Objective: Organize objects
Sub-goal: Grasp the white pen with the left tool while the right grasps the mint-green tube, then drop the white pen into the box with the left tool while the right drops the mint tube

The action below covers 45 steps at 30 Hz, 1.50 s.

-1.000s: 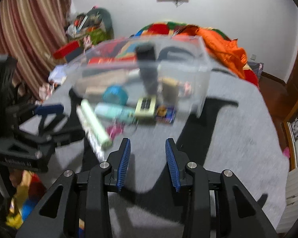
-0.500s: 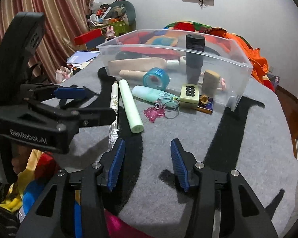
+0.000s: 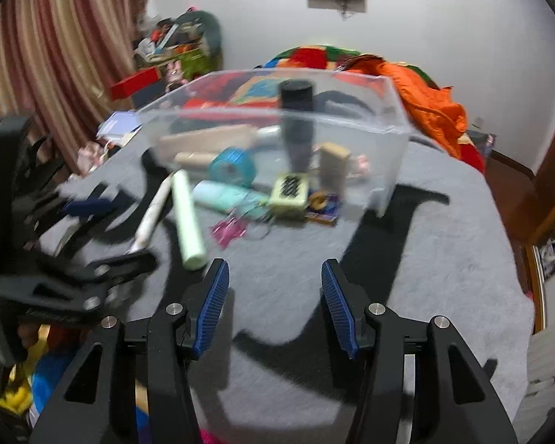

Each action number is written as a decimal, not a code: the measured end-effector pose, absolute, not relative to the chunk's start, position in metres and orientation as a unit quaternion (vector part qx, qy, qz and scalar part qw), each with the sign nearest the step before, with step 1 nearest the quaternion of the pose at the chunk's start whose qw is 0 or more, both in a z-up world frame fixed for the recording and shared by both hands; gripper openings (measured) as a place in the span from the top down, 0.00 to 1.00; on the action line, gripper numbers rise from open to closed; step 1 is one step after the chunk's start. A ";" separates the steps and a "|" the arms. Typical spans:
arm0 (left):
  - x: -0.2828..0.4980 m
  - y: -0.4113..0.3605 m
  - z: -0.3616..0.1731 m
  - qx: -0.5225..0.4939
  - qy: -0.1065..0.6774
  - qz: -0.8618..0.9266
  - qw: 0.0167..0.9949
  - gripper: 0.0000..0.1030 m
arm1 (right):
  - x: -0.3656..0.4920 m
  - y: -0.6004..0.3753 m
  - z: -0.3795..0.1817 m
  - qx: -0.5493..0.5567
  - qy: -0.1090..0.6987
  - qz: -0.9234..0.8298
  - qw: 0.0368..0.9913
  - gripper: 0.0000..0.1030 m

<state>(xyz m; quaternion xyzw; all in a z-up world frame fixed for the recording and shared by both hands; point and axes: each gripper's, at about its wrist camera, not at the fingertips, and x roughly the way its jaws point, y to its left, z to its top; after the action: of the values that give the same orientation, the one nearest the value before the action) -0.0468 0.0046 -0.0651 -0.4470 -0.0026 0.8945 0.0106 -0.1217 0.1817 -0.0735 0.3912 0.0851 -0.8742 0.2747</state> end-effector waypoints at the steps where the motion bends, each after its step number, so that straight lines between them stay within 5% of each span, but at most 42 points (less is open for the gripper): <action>1: -0.044 0.000 -0.065 -0.446 -0.006 0.895 0.006 0.09 | -0.127 0.181 -0.072 0.388 0.081 -0.878 0.269 0.53; 15: -0.040 -0.023 -0.061 -0.430 -0.027 0.902 -0.003 0.72 | -0.118 0.129 -0.064 0.378 0.088 -0.856 0.341 0.60; 26: -0.062 -0.027 -0.063 -0.433 -0.033 0.900 0.035 0.73 | -0.133 0.089 -0.078 0.411 0.116 -0.835 0.348 0.71; 31: -0.058 -0.022 -0.063 -0.425 -0.014 0.904 0.033 0.90 | -0.136 0.083 -0.088 0.424 0.128 -0.828 0.344 0.79; 45: -0.041 -0.030 -0.048 -0.406 -0.049 0.912 0.032 0.90 | -0.130 0.104 -0.072 0.402 0.084 -0.846 0.339 0.86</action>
<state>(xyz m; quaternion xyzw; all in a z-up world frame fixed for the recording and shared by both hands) -0.0409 -0.0300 -0.0476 -0.4060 -0.0486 0.9120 0.0315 -0.1297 0.1041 -0.0724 0.4021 0.0838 -0.8464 0.3391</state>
